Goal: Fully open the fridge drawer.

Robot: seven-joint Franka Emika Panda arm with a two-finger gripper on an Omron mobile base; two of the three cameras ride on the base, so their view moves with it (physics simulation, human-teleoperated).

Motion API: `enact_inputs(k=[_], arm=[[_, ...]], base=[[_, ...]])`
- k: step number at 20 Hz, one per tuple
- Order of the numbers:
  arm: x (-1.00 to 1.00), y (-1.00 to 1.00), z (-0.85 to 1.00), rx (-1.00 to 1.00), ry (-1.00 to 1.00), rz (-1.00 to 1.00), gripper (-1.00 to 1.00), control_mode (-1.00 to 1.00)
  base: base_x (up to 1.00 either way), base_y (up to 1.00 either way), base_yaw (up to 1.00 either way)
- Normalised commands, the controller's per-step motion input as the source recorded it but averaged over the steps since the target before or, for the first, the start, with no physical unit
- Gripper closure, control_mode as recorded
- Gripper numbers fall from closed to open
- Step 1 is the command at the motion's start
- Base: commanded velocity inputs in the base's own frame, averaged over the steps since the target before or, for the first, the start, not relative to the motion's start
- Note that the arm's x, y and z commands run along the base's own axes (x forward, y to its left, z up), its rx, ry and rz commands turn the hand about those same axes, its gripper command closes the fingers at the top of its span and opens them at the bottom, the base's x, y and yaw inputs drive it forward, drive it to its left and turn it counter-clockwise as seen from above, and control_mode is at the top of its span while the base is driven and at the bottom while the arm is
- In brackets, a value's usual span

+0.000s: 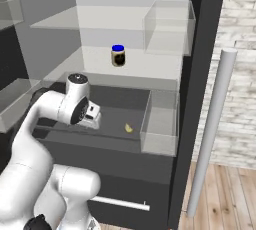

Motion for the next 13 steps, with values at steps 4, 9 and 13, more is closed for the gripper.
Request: enact_inputs(k=[4,9,13], arm=[[-0.9,0.0,0.99,0.26,-0.36,0.0,-1.0,-1.0],[-0.72,0.05,1.0,0.28,-0.43,0.0,-1.0,-1.0],[-0.56,0.23,1.0,0.25,-0.55,0.0,-1.0,-1.0]], base=[[0.0,0.0,0.0],[0.0,0.0,0.0],[0.0,0.0,0.0]])
